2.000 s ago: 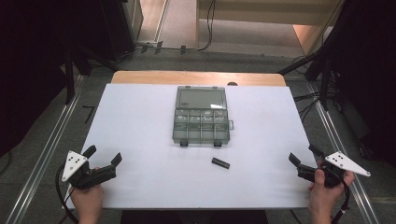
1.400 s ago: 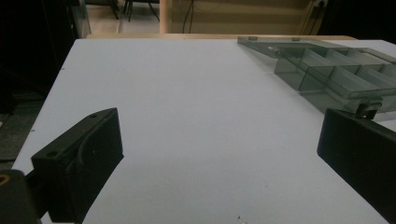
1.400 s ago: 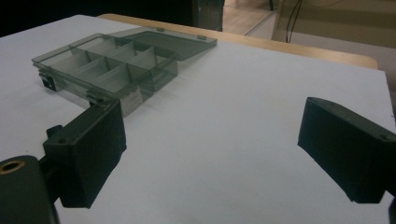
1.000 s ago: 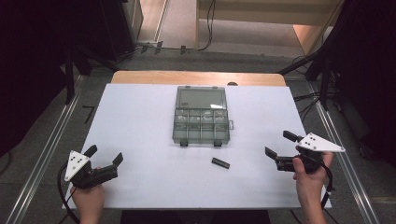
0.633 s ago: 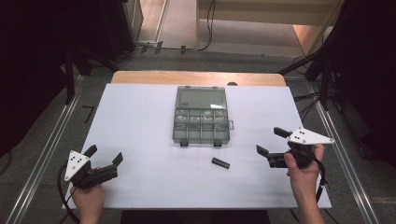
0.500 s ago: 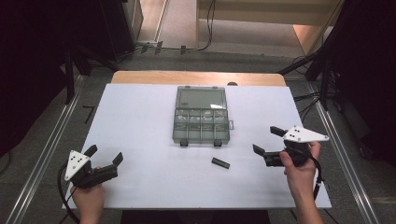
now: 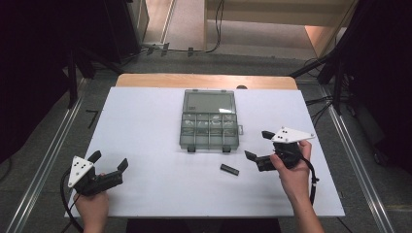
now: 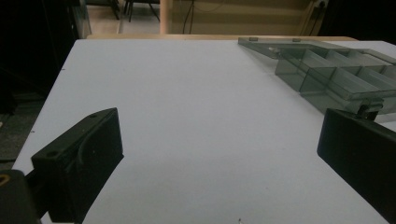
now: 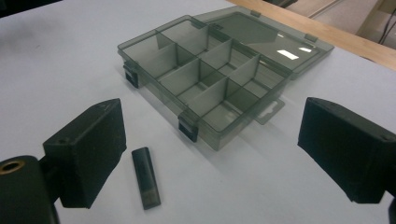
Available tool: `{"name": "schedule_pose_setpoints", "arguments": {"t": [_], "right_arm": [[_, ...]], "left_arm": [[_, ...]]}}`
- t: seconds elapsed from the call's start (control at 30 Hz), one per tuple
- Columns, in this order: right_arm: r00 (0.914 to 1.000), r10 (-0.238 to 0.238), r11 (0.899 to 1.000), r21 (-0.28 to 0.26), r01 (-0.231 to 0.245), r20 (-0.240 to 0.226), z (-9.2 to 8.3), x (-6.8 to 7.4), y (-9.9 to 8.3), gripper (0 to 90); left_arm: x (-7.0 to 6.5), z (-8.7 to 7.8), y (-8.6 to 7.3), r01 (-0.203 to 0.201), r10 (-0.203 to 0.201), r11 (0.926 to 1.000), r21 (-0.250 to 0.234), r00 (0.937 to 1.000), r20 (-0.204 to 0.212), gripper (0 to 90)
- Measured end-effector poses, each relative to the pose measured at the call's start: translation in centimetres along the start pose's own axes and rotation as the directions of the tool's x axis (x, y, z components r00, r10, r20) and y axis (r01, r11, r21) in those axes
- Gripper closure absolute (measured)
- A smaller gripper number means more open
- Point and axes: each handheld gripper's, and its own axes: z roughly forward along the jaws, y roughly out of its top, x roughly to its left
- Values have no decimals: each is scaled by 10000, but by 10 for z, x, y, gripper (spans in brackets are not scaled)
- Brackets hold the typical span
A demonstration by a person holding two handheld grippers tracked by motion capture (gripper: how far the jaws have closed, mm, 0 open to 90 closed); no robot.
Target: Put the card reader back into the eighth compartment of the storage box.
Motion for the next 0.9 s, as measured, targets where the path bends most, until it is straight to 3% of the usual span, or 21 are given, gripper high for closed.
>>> {"name": "schedule_pose_setpoints", "arguments": {"t": [0.5, 0.9], "right_arm": [[9970, -312, 9967, 726, 364, -712, 26, 14, 5, 61], [9920, -359, 9870, 1512, 542, -1214, 44, 22, 1, 62]], "left_arm": [[0, 0, 0, 5, -5, 10000, 0, 10000, 34, 3], [0, 0, 0, 1, -1, 10000, 1, 10000, 30, 3]]}}
